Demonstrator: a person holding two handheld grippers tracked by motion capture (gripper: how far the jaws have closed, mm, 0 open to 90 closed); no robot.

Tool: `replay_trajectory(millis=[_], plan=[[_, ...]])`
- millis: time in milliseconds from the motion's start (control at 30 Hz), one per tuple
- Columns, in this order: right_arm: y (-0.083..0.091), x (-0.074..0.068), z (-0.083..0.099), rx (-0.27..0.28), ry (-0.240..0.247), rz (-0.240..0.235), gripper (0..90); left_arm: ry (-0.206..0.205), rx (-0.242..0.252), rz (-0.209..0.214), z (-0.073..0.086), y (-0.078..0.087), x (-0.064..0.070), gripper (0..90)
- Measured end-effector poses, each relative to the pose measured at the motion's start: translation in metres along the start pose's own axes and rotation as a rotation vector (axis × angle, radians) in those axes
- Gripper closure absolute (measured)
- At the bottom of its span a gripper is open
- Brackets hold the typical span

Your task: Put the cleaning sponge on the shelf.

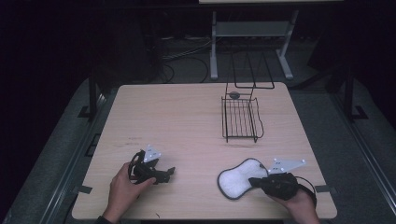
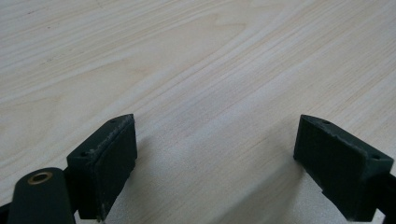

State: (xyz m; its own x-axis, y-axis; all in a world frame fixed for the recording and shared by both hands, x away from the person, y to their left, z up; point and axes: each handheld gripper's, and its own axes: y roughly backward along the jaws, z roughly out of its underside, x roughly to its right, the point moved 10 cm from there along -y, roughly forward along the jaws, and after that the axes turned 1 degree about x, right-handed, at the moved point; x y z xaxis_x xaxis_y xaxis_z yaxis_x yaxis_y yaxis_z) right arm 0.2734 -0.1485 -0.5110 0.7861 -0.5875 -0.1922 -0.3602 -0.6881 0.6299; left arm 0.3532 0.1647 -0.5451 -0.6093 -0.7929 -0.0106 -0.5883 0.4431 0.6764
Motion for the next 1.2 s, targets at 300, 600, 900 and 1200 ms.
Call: replay_trajectory(millis=[300, 600, 900, 1200], plan=[[-0.021, -0.017, -0.005, -0.036, 0.041, -0.047, 89.9, 0.0, 0.0, 0.0, 0.0, 0.0, 0.0, 12.5], [-0.039, -0.02, -0.012, -0.064, 0.068, -0.047, 89.8, 0.0, 0.0, 0.0, 0.0, 0.0, 0.0, 12.4], [-0.055, -0.017, -0.023, -0.066, 0.081, -0.032, 89.9, 0.0, 0.0, 0.0, 0.0, 0.0, 0.0, 12.5], [-0.071, -0.01, -0.038, -0.064, 0.067, 0.008, 89.9, -0.001, -0.001, 0.0, 0.0, 0.0, 0.0, 12.5]])
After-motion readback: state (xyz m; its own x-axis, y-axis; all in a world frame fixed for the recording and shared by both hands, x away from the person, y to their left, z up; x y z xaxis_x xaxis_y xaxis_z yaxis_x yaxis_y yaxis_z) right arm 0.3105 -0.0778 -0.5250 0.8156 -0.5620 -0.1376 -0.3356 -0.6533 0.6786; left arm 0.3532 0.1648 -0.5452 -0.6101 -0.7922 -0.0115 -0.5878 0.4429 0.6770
